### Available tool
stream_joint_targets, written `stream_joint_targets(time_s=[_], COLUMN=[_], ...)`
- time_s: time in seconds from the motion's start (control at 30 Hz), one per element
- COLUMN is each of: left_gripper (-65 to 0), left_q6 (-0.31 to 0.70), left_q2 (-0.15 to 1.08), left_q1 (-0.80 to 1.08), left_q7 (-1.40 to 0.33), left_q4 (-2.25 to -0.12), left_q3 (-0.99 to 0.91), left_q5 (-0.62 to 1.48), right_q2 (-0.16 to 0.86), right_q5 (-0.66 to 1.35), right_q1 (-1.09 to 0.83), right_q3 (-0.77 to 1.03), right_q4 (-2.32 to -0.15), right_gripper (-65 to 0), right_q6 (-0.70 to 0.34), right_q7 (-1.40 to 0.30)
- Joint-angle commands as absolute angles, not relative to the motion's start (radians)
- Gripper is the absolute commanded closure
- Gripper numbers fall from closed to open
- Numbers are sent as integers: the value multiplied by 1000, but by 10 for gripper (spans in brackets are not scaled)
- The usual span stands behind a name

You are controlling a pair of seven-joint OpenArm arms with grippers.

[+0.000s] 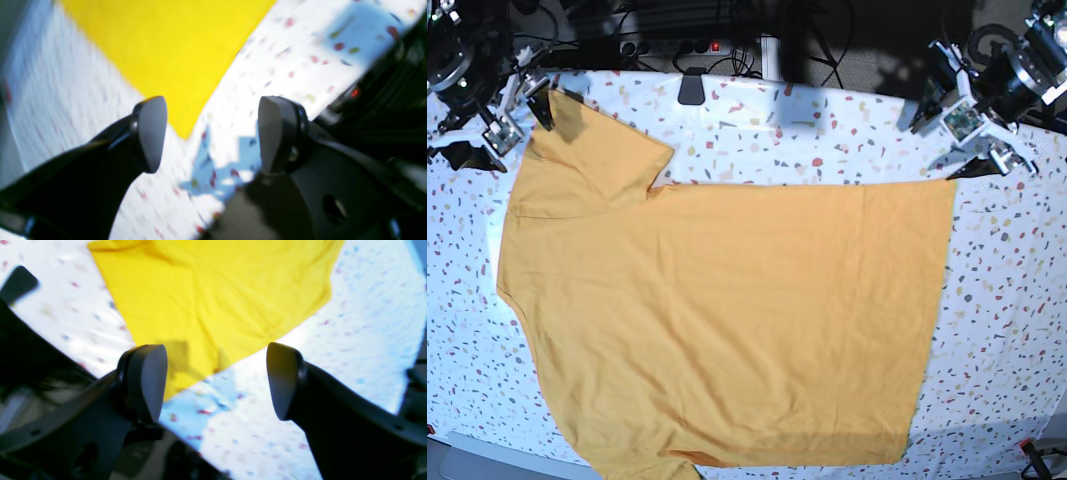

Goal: Fold the T-shirt properly
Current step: 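Move both grippers down to the shoulder corners of the yellow T-shirt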

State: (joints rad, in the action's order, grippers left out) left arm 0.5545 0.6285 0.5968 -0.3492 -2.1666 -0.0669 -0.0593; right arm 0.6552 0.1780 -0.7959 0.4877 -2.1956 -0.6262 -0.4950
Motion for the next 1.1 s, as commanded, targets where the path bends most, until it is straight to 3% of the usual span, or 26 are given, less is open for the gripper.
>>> stream_joint_targets(time_s=[0.0, 0.1, 0.43, 0.57, 0.77, 0.87, 1.0, 1.07], left_gripper=[-415, -415, -410, -410, -403, -297, -17, 0], left_q6=[519, 434, 379, 324, 324, 324, 322, 322], left_q2=[663, 705, 713, 712, 697, 684, 679, 679], left_q1=[572, 489, 225, 159, 81, 79, 86, 85], left_q7=[-327, -328, -313, -312, -290, -292, -305, -305], left_q4=[-2181, -2141, -1751, -1648, -1533, -1520, -1521, -1522], left_q3=[-41, 71, 350, 417, 467, 467, 467, 467], left_q5=[-94, -201, -447, -488, -498, -498, -496, -496], right_q2=[680, 698, 695, 695, 695, 695, 695, 696], right_q5=[182, 182, 183, 187, 186, 185, 158, 83], right_q1=[-798, -798, -798, -798, -799, -801, -801, -801], right_q3=[496, 496, 496, 496, 496, 496, 493, 475], right_q4=[-2212, -2212, -2212, -2212, -2212, -2212, -2211, -2200], right_gripper=[-456, -456, -456, -456, -456, -456, -456, -456], right_q6=[-630, -631, -658, -659, -698, -698, -698, -698], right_q7=[-475, -475, -474, -470, -472, -473, -472, -471])
